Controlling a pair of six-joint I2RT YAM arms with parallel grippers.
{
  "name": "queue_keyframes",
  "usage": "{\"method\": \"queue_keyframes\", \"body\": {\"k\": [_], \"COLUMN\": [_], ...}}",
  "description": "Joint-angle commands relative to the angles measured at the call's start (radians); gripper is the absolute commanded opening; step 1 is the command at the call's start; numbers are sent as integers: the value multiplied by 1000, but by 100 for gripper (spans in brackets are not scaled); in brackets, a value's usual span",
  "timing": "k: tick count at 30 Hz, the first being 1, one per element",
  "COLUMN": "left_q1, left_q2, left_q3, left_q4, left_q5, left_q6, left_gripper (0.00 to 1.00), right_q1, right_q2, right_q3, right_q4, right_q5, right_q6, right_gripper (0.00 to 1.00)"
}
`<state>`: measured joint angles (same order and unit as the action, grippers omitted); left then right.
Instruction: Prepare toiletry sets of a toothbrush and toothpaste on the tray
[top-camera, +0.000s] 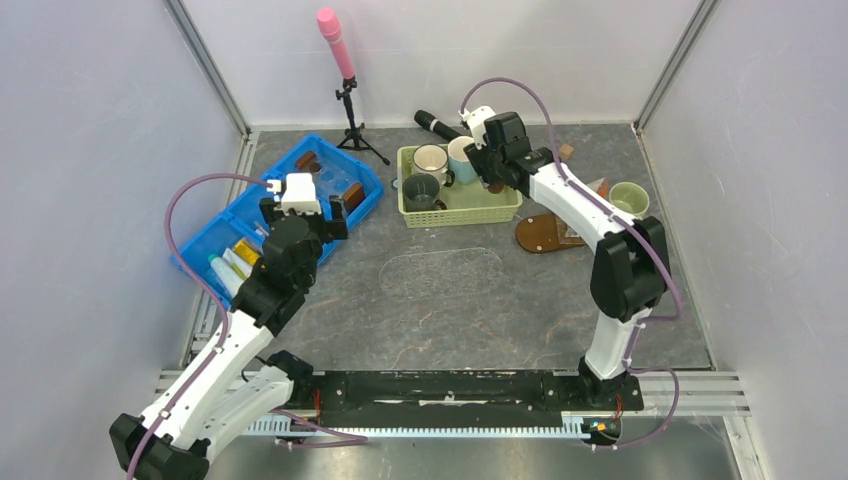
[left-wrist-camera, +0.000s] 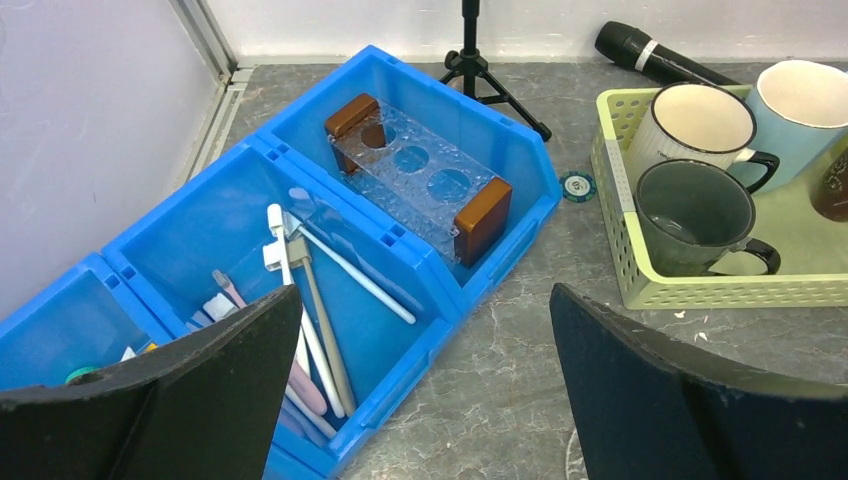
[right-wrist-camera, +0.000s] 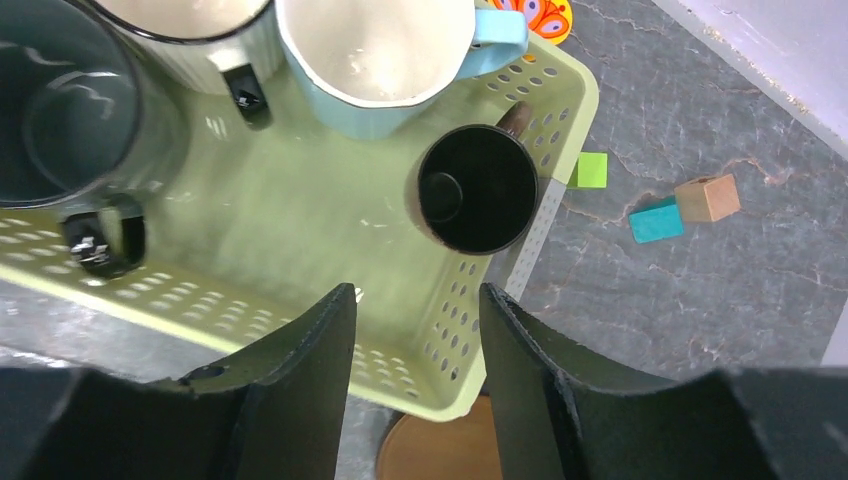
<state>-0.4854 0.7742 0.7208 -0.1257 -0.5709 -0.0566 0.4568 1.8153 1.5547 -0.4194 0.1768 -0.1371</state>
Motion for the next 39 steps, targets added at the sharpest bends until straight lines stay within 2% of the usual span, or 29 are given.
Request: {"method": "queue_keyframes", "body": {"k": [1,8,15,21,24,29,34,39], "left_q1": [5,5,5,5,5,5,5,5], "left_q2": [5,15,20,26,26,22,13,-3], "left_q3": [39,40,39,40,40,39,39,40], "left_q4": [26,27,28,28,28,28,28,26], "left_q5": [16,22,25,27,29,28,28,31], "left_q6": [-37,-37,-38,-37,-37,-37,-38,-42], "left_gripper": [100,100,100,100,100,100,100,100], "right_q1": [-32,-74,-89,-90,-93,-96,-97,-95], "right_q2": [72,148,184,224,245,258,201,139], "right_q3": [69,85,70,75,85,113,94,91], "right_q4": [21,41,80,81,80,44,30,27], "right_q5": [-4,-80,-155,-167,-174,-223,-252,-215], "right_q6": [-147,-218,-379,-453,-470,-471,-408,-284], "right_gripper": [54,53,50,49,46,30,5,0]}}
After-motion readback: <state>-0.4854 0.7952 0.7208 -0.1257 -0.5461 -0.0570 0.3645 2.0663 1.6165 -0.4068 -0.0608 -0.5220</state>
